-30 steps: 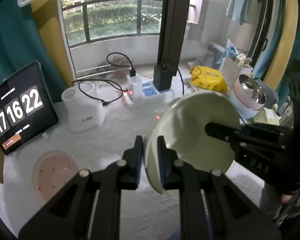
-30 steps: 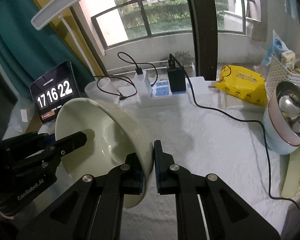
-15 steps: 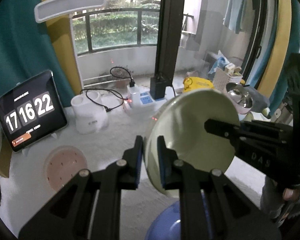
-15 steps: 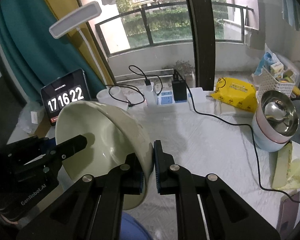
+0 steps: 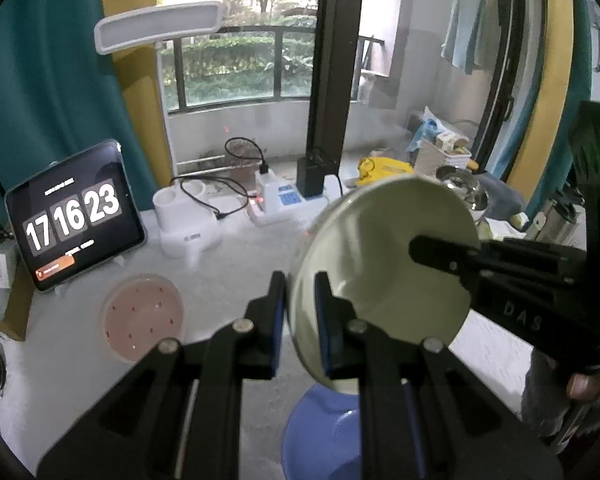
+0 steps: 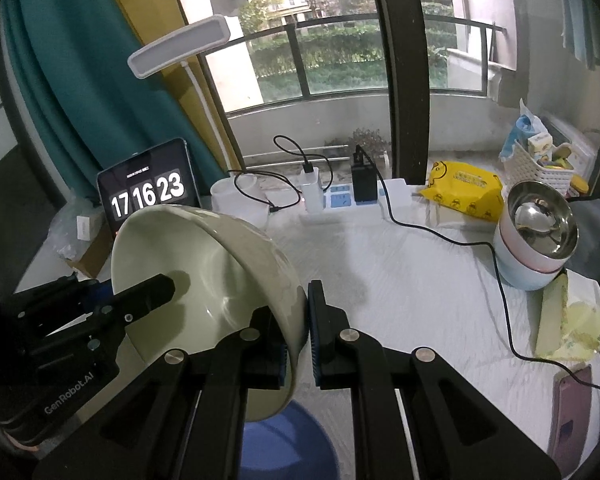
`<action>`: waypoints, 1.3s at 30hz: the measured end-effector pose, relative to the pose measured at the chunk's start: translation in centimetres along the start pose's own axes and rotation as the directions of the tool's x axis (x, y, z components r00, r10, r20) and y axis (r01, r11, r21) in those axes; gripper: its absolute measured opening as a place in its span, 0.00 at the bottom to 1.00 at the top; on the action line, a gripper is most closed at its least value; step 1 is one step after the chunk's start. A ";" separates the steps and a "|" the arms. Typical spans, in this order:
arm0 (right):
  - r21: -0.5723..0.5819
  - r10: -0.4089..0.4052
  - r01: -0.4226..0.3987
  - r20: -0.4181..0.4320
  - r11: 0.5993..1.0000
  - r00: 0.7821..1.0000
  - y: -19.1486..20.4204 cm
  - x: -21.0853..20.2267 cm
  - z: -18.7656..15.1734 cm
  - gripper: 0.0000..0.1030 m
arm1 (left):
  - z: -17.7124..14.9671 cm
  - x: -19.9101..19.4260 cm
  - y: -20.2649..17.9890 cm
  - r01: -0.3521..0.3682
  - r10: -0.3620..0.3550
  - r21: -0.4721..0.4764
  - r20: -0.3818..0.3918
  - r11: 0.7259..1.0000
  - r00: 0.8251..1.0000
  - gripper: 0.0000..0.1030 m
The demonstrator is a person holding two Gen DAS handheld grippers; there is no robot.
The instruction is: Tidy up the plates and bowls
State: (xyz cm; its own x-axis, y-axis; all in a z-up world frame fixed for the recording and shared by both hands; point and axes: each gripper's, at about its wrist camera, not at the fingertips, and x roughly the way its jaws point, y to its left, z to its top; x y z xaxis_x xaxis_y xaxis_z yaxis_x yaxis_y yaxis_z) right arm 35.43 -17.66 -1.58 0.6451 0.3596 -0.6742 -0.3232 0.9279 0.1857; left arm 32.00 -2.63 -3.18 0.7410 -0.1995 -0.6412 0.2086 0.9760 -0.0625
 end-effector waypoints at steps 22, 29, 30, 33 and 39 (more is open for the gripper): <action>0.027 0.006 -0.004 -0.072 1.000 0.997 0.5 -1.3 -5.4 0.10 | -5.4 -1.7 -1.0 0.022 -0.023 -0.032 -0.045 0.999 0.999 0.14; 0.045 0.004 0.001 -0.104 0.999 0.995 0.5 -1.2 -7.4 0.10 | -7.4 -1.6 -1.2 0.036 -0.039 -0.047 -0.075 0.998 0.996 0.14; 0.045 0.003 0.002 -0.106 0.999 0.994 0.5 -1.2 -7.6 0.10 | -7.7 -1.6 -1.2 0.038 -0.042 -0.049 -0.079 0.998 0.996 0.14; 0.043 0.000 0.005 -0.120 0.999 0.993 0.6 -1.1 -8.4 0.11 | -8.5 -1.5 -1.2 0.041 -0.046 -0.053 -0.097 0.998 0.994 0.14; 0.057 0.003 0.006 -0.157 0.998 0.988 0.4 -0.5 -10.2 0.11 | -10.3 -0.9 -1.3 0.041 -0.049 -0.062 -0.139 0.997 0.989 0.14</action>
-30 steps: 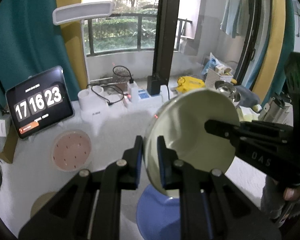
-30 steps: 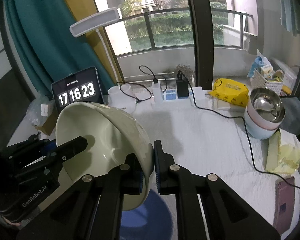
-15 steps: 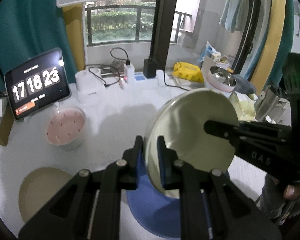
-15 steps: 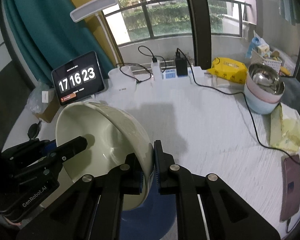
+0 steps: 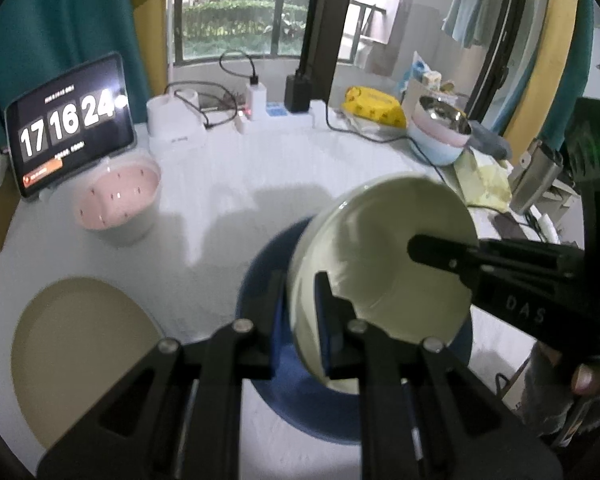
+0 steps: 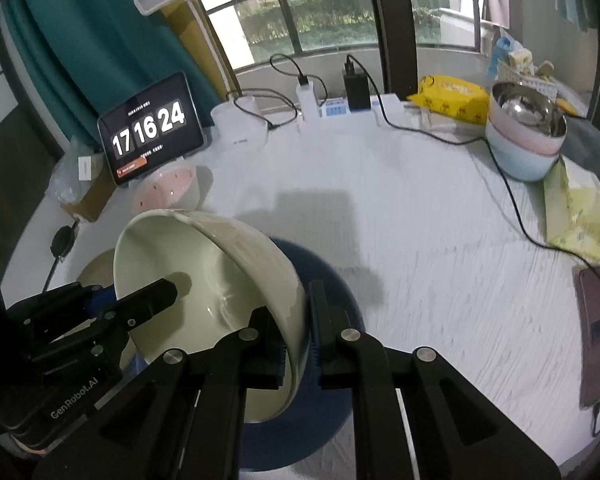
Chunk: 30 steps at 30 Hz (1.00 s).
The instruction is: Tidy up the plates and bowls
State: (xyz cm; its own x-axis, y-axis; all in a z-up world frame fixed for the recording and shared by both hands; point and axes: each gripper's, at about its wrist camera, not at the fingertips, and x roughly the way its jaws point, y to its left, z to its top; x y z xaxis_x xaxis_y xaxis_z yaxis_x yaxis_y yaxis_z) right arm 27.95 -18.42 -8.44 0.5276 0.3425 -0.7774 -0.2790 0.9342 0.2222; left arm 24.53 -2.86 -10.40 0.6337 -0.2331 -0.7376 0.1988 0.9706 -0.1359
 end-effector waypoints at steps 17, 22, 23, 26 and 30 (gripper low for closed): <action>0.005 0.010 -0.010 -0.105 1.000 0.994 -0.5 2.0 -1.8 0.11 | -2.1 1.4 -0.1 -0.010 0.010 -0.009 -0.074 1.000 0.997 0.14; -0.020 0.005 -0.007 -0.114 1.000 0.994 -0.1 2.1 -1.8 0.15 | -2.2 1.5 0.0 -0.005 0.005 -0.005 -0.085 1.000 0.996 0.14; -0.030 0.000 -0.004 -0.115 1.000 0.993 0.0 2.2 -1.8 0.15 | -2.2 1.5 0.0 -0.004 0.004 -0.005 -0.088 1.000 0.996 0.14; -0.038 -0.002 -0.003 -0.112 0.999 0.994 0.1 2.2 -1.8 0.19 | -2.2 1.4 0.0 0.000 0.000 -0.004 -0.086 1.000 0.996 0.15; -0.030 -0.001 -0.001 -0.081 1.000 0.997 -0.1 1.6 -1.4 0.21 | -2.0 1.0 0.0 -0.001 0.000 -0.004 -0.070 1.000 0.998 0.16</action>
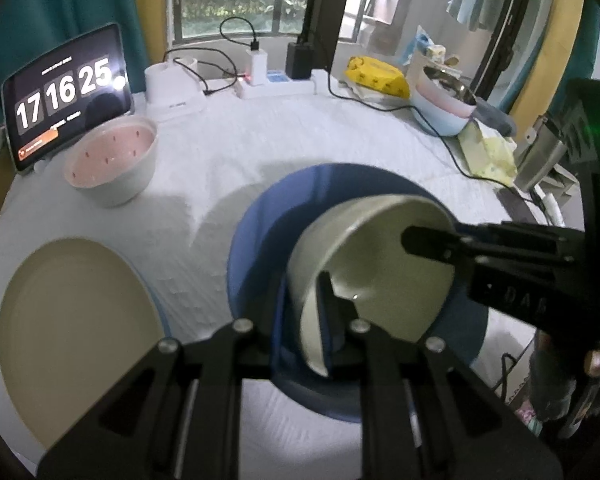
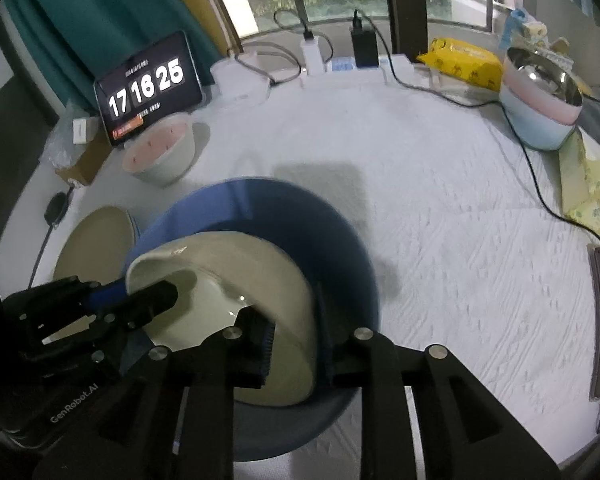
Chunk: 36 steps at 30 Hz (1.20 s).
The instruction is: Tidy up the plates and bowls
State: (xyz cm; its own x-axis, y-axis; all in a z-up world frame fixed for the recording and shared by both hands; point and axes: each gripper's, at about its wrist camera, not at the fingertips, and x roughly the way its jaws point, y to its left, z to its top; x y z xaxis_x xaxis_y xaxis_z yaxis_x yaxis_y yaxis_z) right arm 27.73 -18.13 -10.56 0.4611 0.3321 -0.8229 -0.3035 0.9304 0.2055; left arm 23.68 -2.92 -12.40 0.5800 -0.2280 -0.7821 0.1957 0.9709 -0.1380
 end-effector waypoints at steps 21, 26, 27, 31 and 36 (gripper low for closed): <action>-0.093 0.006 0.000 0.063 0.996 0.998 -0.5 0.6 1.6 0.10 | 2.3 -0.1 1.1 -0.020 0.023 -0.033 0.085 0.999 0.996 0.16; -0.096 0.022 -0.020 0.023 0.995 1.000 -0.5 1.6 1.1 0.08 | 1.7 1.0 1.2 -0.032 0.033 -0.030 0.054 0.999 0.998 0.16; -0.100 0.018 -0.017 0.015 0.995 1.000 -0.4 1.5 1.1 0.08 | 1.6 1.2 1.2 -0.029 0.031 -0.029 0.047 0.999 0.998 0.16; -0.096 0.011 -0.010 0.011 0.995 1.000 -0.3 1.1 1.1 0.08 | 1.5 1.1 1.1 -0.040 0.041 -0.015 0.045 0.999 0.998 0.16; -0.094 0.019 -0.015 0.043 0.995 0.999 0.1 -0.4 1.5 0.09 | 1.7 0.3 1.3 -0.044 0.045 -0.017 0.060 0.999 0.997 0.16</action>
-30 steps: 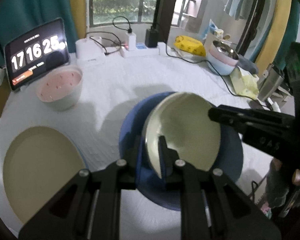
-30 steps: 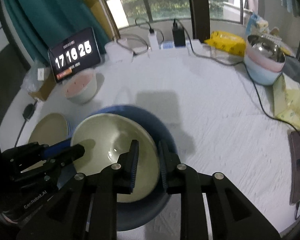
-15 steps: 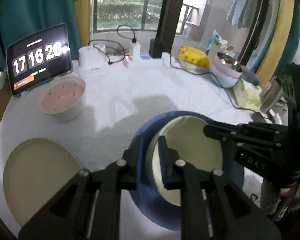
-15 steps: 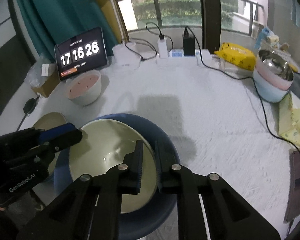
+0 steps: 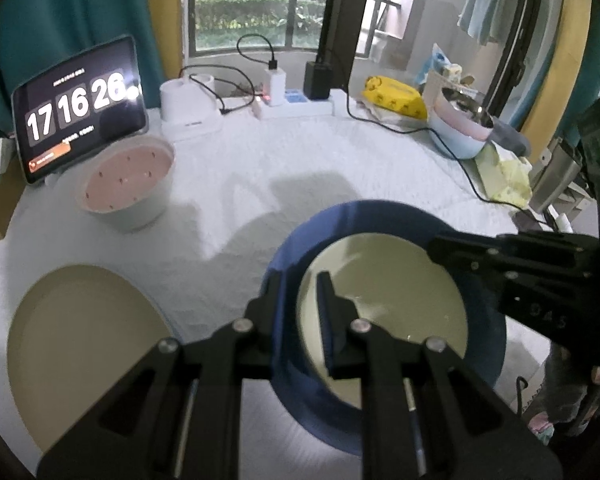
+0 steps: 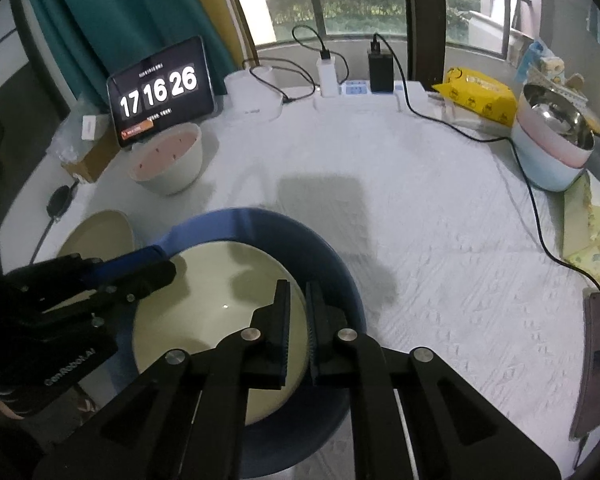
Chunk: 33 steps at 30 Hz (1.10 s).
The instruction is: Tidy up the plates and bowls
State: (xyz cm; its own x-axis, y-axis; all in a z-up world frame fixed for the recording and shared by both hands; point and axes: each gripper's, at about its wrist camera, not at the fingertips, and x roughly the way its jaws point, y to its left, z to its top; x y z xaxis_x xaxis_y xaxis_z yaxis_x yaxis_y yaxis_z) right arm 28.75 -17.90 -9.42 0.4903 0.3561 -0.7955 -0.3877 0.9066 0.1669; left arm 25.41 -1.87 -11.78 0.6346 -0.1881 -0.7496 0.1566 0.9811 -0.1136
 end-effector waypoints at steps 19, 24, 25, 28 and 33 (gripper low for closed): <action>-0.048 -0.023 0.025 0.036 0.999 0.999 3.3 -1.0 2.7 0.10 | 1.4 -2.9 3.4 -0.018 0.021 -0.052 0.066 0.999 0.998 0.26; -0.060 -0.029 0.031 0.035 0.998 0.999 4.4 -0.6 3.6 0.11 | 1.6 -3.3 4.7 -0.017 0.022 -0.064 0.075 0.998 0.997 0.27; -0.062 -0.030 0.032 0.035 0.998 0.999 4.6 -0.6 3.7 0.12 | 1.7 -3.4 4.9 -0.016 0.021 -0.066 0.077 0.998 0.997 0.28; -0.069 -0.032 0.034 0.034 0.997 0.999 5.3 -0.3 4.2 0.22 | 1.8 -3.6 5.8 -0.017 0.024 -0.080 0.086 0.997 0.996 0.44; -0.081 -0.036 0.038 0.025 0.996 0.999 6.6 0.5 5.1 0.24 | 2.1 -4.0 8.0 -0.015 0.027 -0.113 0.101 0.993 0.995 0.46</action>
State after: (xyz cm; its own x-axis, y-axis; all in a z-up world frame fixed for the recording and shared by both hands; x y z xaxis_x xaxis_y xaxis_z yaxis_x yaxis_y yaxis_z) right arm 30.38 -10.62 -5.74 0.5235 0.3283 -0.7863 -0.4304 0.8983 0.0886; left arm 25.68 6.61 -8.35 0.7116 -0.1654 -0.6828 0.0603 0.9827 -0.1752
